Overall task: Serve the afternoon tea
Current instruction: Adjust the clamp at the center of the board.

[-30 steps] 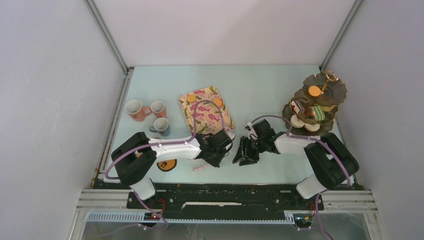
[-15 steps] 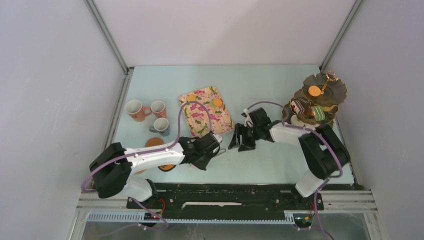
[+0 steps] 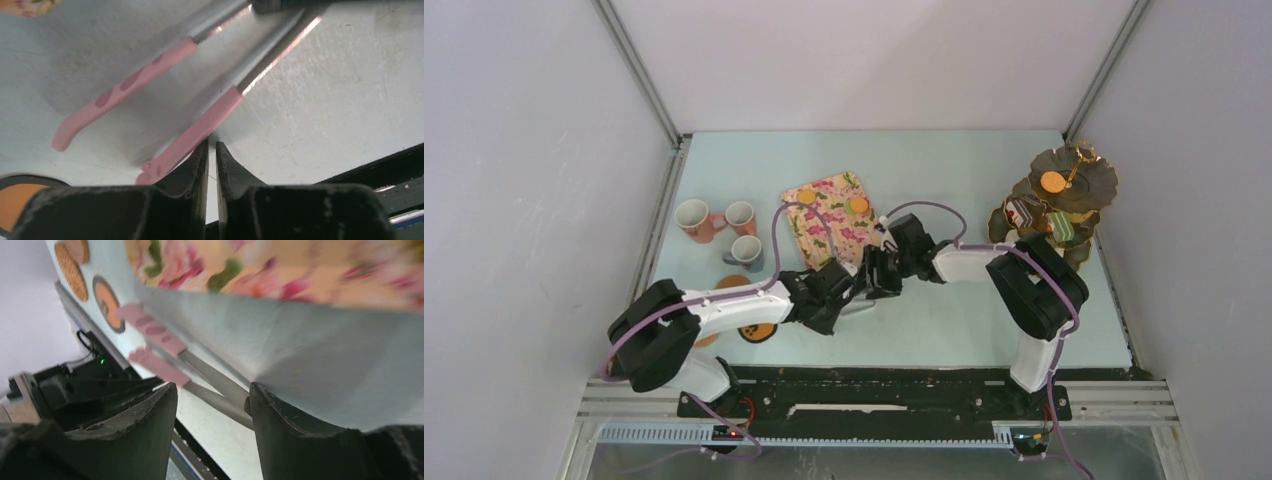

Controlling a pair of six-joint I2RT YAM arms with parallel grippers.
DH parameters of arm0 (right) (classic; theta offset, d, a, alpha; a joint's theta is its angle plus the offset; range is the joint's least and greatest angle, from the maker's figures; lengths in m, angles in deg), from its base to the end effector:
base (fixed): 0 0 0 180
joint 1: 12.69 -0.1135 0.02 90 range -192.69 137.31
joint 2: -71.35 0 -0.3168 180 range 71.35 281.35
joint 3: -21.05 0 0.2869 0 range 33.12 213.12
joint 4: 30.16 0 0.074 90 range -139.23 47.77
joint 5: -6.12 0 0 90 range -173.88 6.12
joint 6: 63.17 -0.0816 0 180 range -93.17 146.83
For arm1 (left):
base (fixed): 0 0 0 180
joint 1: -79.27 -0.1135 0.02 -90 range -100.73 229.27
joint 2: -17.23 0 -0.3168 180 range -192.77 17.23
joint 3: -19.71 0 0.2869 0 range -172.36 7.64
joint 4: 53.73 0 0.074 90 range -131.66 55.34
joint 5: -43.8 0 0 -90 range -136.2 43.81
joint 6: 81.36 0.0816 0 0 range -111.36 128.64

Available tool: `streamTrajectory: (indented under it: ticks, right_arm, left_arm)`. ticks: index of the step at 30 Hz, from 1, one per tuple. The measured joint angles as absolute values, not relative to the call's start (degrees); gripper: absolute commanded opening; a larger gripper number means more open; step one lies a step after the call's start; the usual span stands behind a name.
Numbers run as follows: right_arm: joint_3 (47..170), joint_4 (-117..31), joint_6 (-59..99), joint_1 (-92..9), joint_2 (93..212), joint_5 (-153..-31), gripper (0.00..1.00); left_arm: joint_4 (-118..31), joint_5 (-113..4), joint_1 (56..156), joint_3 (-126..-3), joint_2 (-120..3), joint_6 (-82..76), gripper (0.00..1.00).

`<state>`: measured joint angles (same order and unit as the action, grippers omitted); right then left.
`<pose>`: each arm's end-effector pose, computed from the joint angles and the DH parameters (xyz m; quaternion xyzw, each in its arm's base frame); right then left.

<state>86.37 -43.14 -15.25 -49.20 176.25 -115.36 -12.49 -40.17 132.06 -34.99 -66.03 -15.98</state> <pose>0.3041 0.2781 0.1228 -0.0427 0.9147 0.3945 0.0764 0.1812 -0.2245 0.1453 0.2303 0.9558 -0.0691 0.1690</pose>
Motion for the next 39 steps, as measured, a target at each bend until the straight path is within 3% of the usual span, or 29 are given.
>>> streamTrajectory:
  ticks: [7,12,15,16,20,26,31,39]
  right_arm:
    - [76.28,-32.97,-22.40,-55.08,171.71,-115.84,0.60]
    - [70.99,-35.99,-21.88,-57.22,163.44,-109.44,0.77]
    - [71.60,-43.62,-16.52,-59.34,158.22,-100.17,0.99]
    - [71.97,-46.48,-14.25,-60.50,156.01,-95.84,1.00]
    - [72.28,-52.12,-7.04,-65.77,145.80,-83.25,0.99]
    - [72.30,-48.16,3.17,-61.05,144.36,-85.44,0.98]
    - [73.11,-43.97,11.37,-64.59,153.02,-89.22,0.95]
    - [78.29,-33.54,21.36,-70.99,166.55,-90.12,0.87]
  left_arm:
    - [-12.43,-39.32,129.02,-34.73,-66.03,-15.78,0.19]
    - [-11.60,-39.02,126.93,-35.43,-66.12,-15.39,0.21]
    - [-10.13,-38.99,126.88,-37.22,-65.99,-15.30,0.25]
    - [-9.80,-38.97,126.88,-37.68,-65.62,-15.32,0.27]
    - [-6.39,-38.80,126.88,-37.96,-58.71,-16.13,0.43]
    - [-0.86,-38.86,126.86,-37.83,-35.98,-21.01,0.63]
    - [2.63,-38.45,126.86,-38.66,-18.19,-24.44,0.67]
    - [10.70,-35.28,126.75,-49.07,-14.97,-24.96,0.68]
